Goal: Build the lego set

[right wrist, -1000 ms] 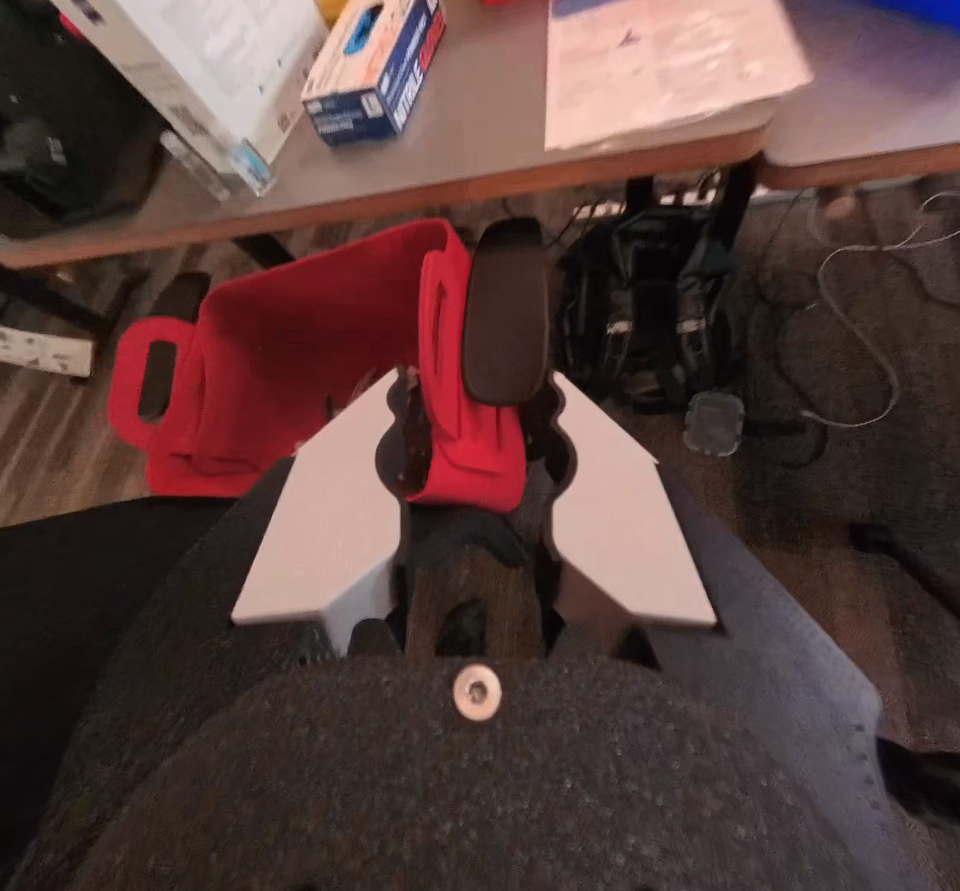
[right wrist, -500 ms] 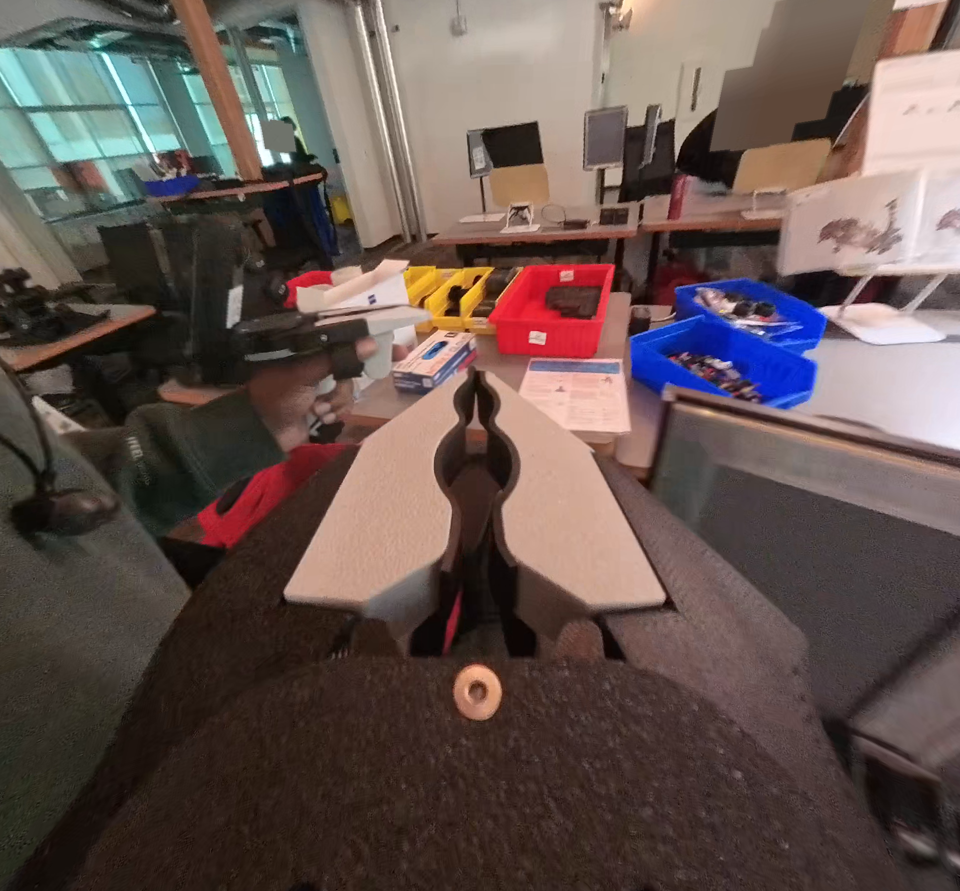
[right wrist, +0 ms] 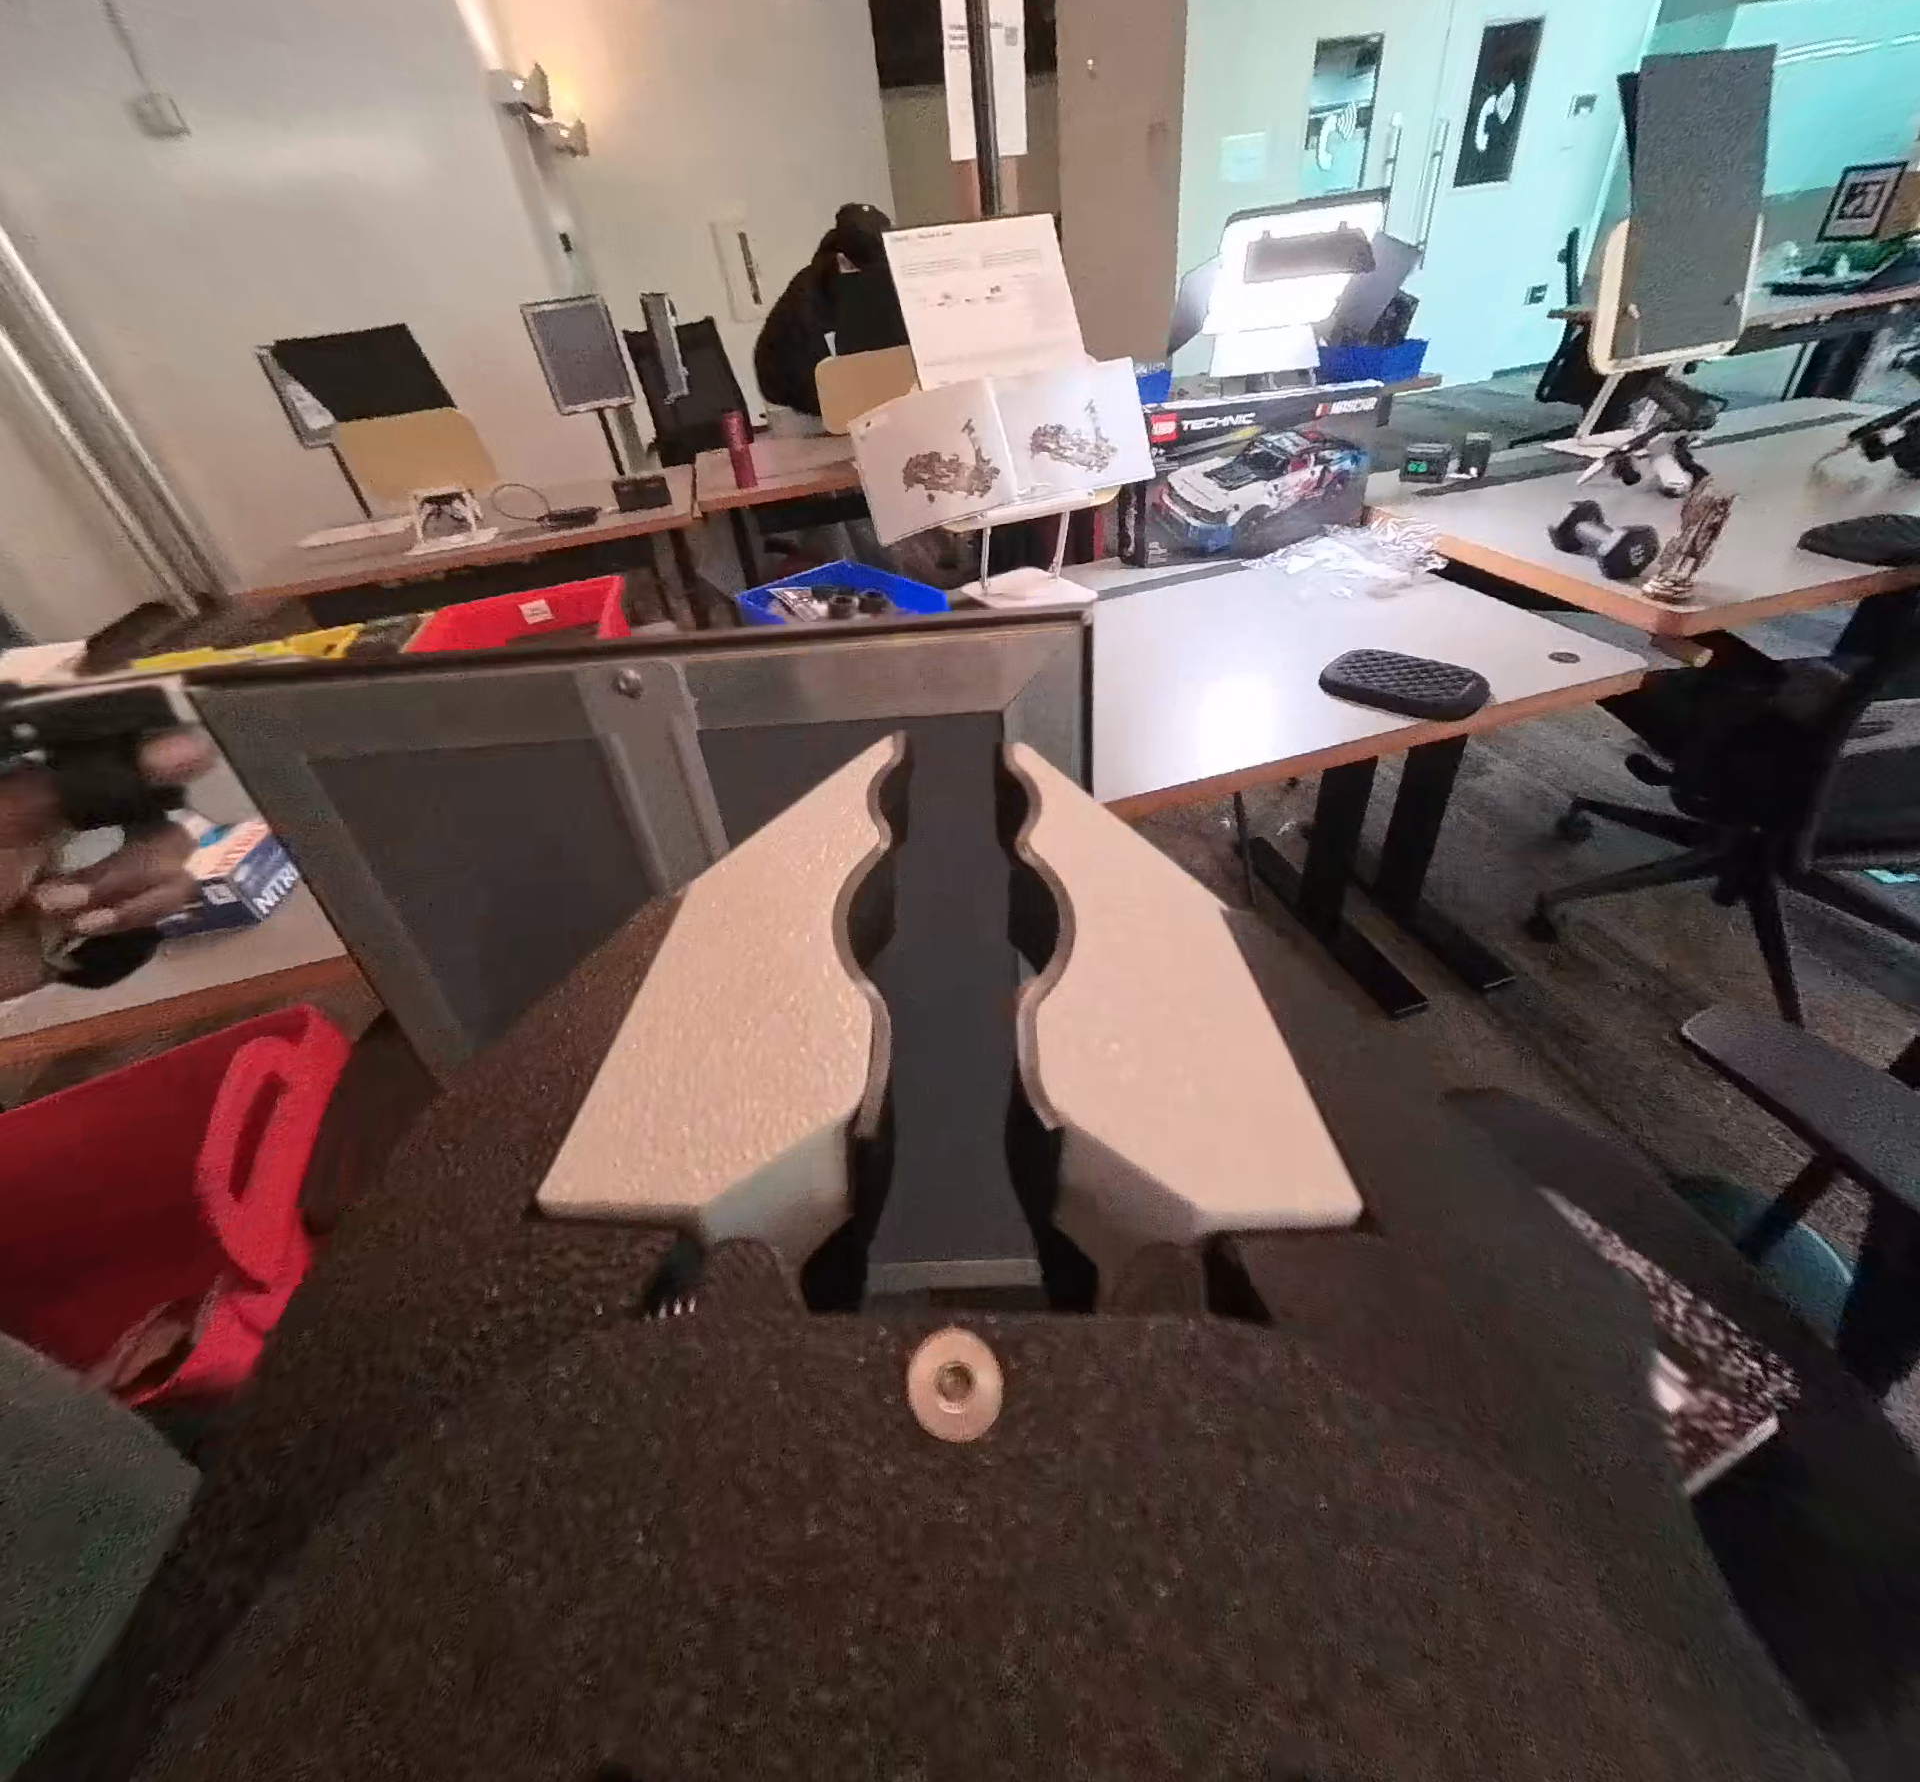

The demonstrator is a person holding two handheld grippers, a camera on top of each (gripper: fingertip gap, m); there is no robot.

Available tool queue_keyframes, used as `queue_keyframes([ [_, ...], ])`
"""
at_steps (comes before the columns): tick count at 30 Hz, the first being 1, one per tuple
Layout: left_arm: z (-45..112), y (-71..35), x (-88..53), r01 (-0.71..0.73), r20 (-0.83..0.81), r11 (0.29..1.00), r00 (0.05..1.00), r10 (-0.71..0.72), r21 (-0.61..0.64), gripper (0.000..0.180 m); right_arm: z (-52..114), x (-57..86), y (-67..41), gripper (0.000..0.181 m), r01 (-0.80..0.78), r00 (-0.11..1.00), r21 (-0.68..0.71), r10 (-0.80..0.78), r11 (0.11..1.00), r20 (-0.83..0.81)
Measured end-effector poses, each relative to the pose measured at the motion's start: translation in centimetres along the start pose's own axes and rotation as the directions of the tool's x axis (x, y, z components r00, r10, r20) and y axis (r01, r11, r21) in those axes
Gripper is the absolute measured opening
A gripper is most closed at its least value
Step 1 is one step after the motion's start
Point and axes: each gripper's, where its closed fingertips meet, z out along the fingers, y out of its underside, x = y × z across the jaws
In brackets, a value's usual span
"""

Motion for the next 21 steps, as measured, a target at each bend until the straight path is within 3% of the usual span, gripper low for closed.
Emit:
queue_keyframes([
  [7, 5.1, 1.4, -5.4, 0.092, -0.057, 0.996, 0.994, -0.092, 0.009, 0.011, 1.7, 1.3, -2.4, 0.02, 0.134, 0.987, -0.054, -0.138, 0.99, -0.085],
  [14, 14.6, -0.5, -12.0, 0.083, -0.2, 0.996, 0.976, -0.085, -0.018, 0.026, 3.8, 0.5, -6.4, 0.023, 0.07, 0.936, 0.06, -0.045, 0.996, -0.35],
  [21, 16.2, -0.8, -16.7, 0.043, -0.075, 0.997, 0.996, -0.048, -0.066, 0.041, 4.5, -1.5, -6.5, 0.041, 0.04, 0.931, 0.042, -0.022, 0.998, -0.364],
])
